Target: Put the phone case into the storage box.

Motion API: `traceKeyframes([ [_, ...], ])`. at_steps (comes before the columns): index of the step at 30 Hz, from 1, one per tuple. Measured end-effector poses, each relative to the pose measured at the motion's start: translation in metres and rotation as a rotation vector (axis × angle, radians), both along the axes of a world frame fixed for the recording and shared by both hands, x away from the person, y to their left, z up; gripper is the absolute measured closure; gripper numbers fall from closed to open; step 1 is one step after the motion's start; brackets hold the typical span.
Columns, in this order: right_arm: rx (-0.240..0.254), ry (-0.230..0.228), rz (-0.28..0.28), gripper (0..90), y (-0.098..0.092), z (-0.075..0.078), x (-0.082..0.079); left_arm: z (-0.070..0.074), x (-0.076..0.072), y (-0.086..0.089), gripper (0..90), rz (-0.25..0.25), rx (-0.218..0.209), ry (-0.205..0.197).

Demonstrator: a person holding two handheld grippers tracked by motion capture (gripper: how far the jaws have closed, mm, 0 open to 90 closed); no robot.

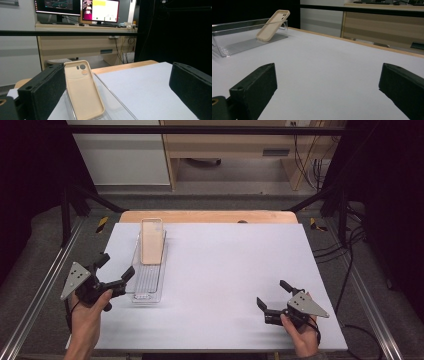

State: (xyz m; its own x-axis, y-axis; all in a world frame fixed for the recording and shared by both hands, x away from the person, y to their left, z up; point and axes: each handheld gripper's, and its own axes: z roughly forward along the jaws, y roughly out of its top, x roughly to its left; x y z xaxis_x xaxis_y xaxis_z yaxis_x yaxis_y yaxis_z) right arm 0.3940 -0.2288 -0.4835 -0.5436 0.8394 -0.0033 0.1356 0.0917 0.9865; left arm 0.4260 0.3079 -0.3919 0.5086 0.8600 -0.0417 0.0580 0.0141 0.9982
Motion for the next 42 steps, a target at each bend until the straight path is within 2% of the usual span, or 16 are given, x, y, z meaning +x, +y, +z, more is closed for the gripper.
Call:
traceKeyframes([
  [15, -0.003, -0.001, 0.001, 1.9, 0.000, 0.000, 0.000, -0.016, -0.009, 0.010, 0.7, 0.002, -0.001, 0.008],
  [27, -0.004, 0.000, 0.000, 1.9, 0.000, 0.000, 0.000, -0.029, -0.013, 0.002, 0.7, -0.041, 0.024, 0.017],
  [40, -0.008, 0.000, 0.001, 1.9, 0.000, 0.000, 0.000, -0.043, -0.017, -0.006, 0.7, -0.065, 0.053, 0.023],
  [42, -0.008, 0.000, 0.001, 1.9, 0.000, 0.000, 0.000, -0.044, -0.017, -0.007, 0.7, -0.066, 0.069, 0.020],
])
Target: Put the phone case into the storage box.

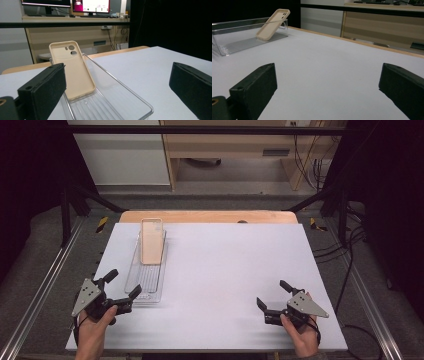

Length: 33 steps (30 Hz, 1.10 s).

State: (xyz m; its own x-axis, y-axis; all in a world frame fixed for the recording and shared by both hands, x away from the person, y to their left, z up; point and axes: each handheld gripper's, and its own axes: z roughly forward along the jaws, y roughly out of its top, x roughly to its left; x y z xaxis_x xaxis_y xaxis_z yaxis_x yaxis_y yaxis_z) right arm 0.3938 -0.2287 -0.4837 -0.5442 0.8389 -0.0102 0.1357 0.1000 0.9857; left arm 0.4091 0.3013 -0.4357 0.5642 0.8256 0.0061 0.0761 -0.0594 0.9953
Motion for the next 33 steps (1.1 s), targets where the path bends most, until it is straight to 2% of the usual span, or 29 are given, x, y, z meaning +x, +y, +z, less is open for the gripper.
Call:
traceKeyframes([
  [17, -0.006, -0.001, 0.004, 1.9, 0.001, 0.000, 0.000, -0.011, -0.002, -0.002, 0.7, -0.006, 0.028, 0.001],
  [33, -0.015, -0.008, 0.004, 2.0, 0.000, -0.001, 0.000, -0.015, -0.005, -0.001, 0.7, -0.009, 0.033, -0.005],
])
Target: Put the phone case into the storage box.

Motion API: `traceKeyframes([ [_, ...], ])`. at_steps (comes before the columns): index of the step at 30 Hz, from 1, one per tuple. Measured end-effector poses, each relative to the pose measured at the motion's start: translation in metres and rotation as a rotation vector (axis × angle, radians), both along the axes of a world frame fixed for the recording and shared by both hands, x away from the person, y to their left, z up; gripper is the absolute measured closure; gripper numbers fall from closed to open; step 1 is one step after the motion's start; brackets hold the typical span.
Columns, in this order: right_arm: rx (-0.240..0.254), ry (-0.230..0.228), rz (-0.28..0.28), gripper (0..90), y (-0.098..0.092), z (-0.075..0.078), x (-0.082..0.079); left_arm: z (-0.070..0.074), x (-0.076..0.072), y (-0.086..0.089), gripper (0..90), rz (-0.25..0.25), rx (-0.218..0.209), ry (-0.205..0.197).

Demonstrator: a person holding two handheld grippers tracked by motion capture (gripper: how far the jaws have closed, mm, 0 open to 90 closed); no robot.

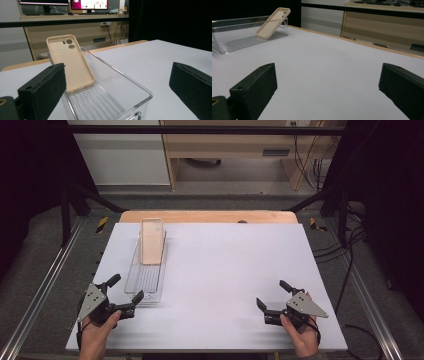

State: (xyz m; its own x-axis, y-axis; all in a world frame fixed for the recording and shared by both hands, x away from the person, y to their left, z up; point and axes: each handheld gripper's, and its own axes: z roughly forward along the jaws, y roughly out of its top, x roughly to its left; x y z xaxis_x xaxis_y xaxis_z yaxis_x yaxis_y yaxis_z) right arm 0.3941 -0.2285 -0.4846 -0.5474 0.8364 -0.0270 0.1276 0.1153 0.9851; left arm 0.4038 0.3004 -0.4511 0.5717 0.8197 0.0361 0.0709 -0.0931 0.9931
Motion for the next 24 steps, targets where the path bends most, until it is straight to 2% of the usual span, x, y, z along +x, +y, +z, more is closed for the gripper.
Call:
traceKeyframes([
  [12, -0.022, -0.027, -0.011, 2.1, -0.0027, -0.0012, 0.0012, -0.0028, -0.0021, 0.0022, 0.9, -0.012, 0.005, -0.030],
  [24, -0.020, -0.044, -0.060, 2.0, -0.0086, -0.0049, 0.0075, -0.0061, -0.0029, 0.0066, 0.9, -0.006, -0.012, -0.041],
])
